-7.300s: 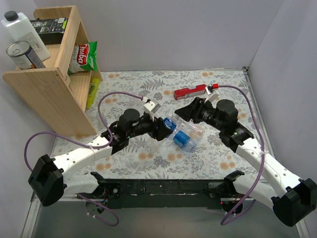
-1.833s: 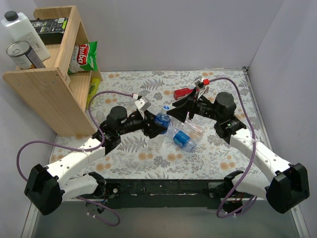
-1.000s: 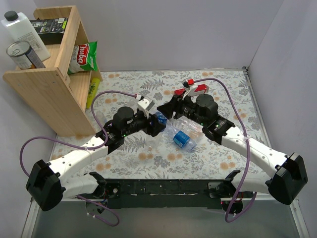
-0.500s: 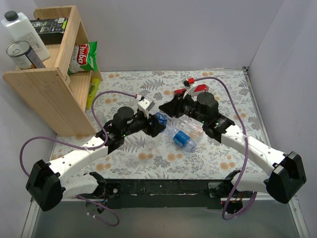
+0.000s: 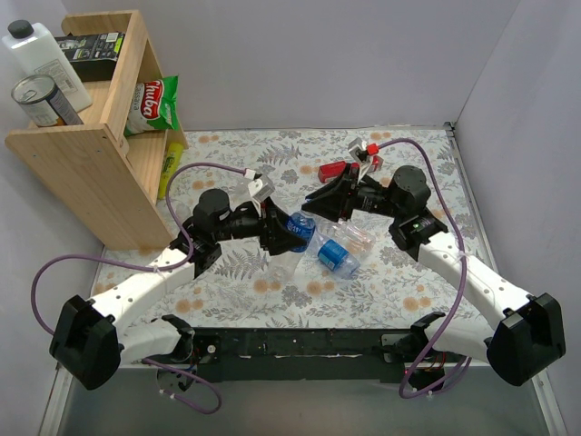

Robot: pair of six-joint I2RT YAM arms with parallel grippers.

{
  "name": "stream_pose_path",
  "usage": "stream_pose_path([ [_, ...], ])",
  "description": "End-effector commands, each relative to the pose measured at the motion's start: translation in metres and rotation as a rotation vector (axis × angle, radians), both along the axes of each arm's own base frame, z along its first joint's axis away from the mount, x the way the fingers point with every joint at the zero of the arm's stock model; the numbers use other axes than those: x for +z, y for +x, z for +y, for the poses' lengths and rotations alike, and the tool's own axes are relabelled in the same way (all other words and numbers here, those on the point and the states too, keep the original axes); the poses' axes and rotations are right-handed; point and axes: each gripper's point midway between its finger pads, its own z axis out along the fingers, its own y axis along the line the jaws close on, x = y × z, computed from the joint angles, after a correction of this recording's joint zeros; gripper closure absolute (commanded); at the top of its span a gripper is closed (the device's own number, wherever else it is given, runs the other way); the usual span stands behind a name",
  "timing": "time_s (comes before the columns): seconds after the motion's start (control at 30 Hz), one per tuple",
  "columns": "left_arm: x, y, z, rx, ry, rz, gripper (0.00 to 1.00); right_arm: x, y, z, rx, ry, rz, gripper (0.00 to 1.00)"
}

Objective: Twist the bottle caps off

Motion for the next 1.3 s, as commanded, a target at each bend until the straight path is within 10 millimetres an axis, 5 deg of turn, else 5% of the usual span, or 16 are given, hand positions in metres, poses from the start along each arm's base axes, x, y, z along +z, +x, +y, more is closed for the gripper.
stream_pose_path([
  [0.0, 0.038, -0.032, 0.002, -0.215, -0.128, -0.072, 0.98, 0.011, -0.031, -0.001, 0.198, 0.024, -0.111, 0.99],
  [0.27, 0.041, -0.049, 0.008, -0.374, -0.148, -0.031, 0.98, 0.009, -0.027, -0.004, 0.187, -0.072, -0.185, 0.99],
  [0.47, 0.028, -0.031, 0.004, -0.285, -0.097, -0.006, 0.98, 0.003, -0.008, -0.015, 0.038, -0.155, -0.2, 0.99],
  [0.53, 0.026, -0.021, 0.003, -0.237, -0.079, -0.019, 0.98, 0.003, -0.005, -0.018, 0.001, -0.153, -0.193, 0.89],
  [0.57, 0.024, -0.018, 0.003, -0.221, -0.075, -0.015, 0.98, 0.005, -0.004, -0.018, -0.013, -0.145, -0.195, 0.69],
  [0.67, 0.017, -0.004, 0.003, -0.144, -0.038, -0.021, 0.98, 0.011, 0.003, -0.022, -0.081, -0.129, -0.166, 0.37],
  [0.8, 0.008, 0.016, 0.006, -0.027, 0.017, -0.031, 0.98, 0.017, 0.023, -0.033, -0.243, -0.11, -0.102, 0.26],
  [0.97, -0.001, 0.044, 0.015, 0.15, 0.076, -0.03, 0.98, 0.011, 0.038, -0.037, -0.381, -0.059, 0.079, 0.26],
  [1.27, -0.013, 0.062, 0.024, 0.279, 0.141, -0.012, 0.98, 0.002, 0.043, -0.009, -0.437, -0.077, 0.204, 0.31],
])
